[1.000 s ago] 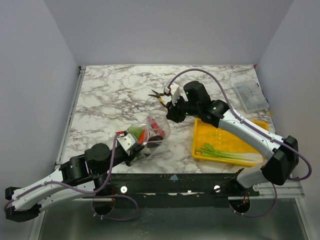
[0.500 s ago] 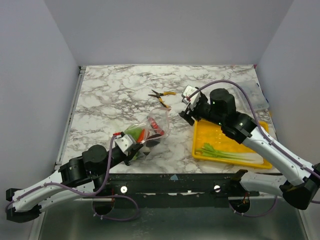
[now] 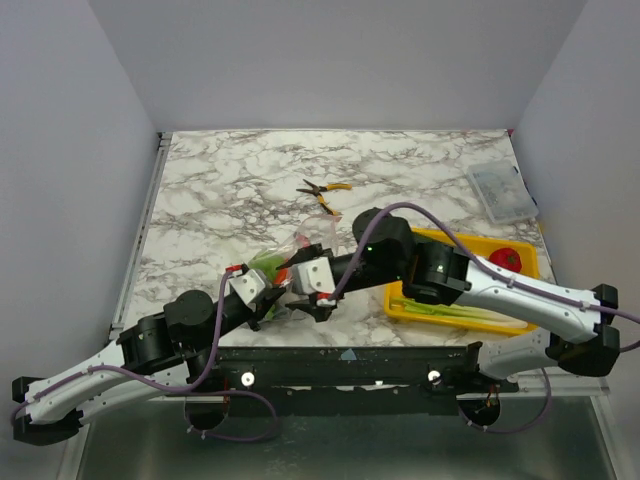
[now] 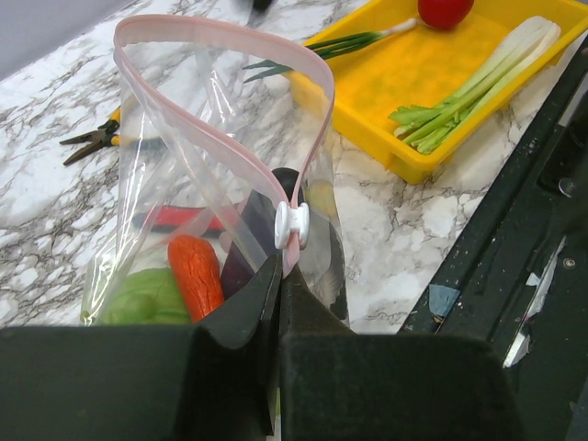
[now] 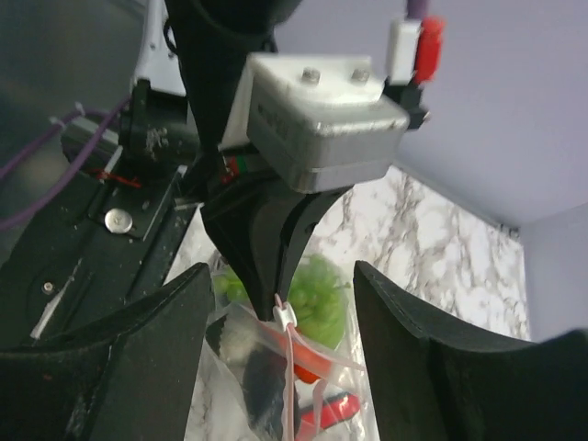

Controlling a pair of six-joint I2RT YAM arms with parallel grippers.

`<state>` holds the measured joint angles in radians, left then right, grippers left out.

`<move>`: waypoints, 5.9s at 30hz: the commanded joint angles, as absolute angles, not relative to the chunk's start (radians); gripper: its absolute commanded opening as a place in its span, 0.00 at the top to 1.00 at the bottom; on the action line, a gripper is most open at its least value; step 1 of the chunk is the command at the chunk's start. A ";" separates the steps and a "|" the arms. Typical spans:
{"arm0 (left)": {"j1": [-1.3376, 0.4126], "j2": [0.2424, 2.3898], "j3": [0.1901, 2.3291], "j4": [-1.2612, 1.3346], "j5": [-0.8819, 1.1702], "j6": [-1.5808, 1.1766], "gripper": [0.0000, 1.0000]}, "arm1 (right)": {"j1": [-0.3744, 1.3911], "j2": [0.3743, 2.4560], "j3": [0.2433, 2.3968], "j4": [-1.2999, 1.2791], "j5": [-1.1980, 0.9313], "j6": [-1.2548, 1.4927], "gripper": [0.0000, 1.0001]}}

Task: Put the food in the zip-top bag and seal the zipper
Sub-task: Zip the zipper food storage bag at the center of the board, then place the zipper food storage bag at the center of the board.

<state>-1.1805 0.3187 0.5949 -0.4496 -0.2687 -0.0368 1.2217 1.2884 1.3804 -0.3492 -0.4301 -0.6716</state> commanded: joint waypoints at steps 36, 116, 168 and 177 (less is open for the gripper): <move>-1.183 0.279 0.592 -0.419 -0.223 -0.040 1.00 | 1.226 1.459 1.446 -0.512 -0.289 -0.766 0.80; -1.182 0.093 0.557 -0.380 -0.511 -0.008 1.00 | 0.624 1.462 1.261 -0.292 -0.457 -1.038 1.00; -0.538 0.920 1.126 -0.639 -0.707 -0.193 1.00 | 0.597 0.542 0.590 -0.133 -0.080 0.236 0.00; -0.455 1.052 1.296 -0.489 -0.879 -0.068 1.00 | 0.597 0.502 0.587 -0.136 -0.128 0.260 0.00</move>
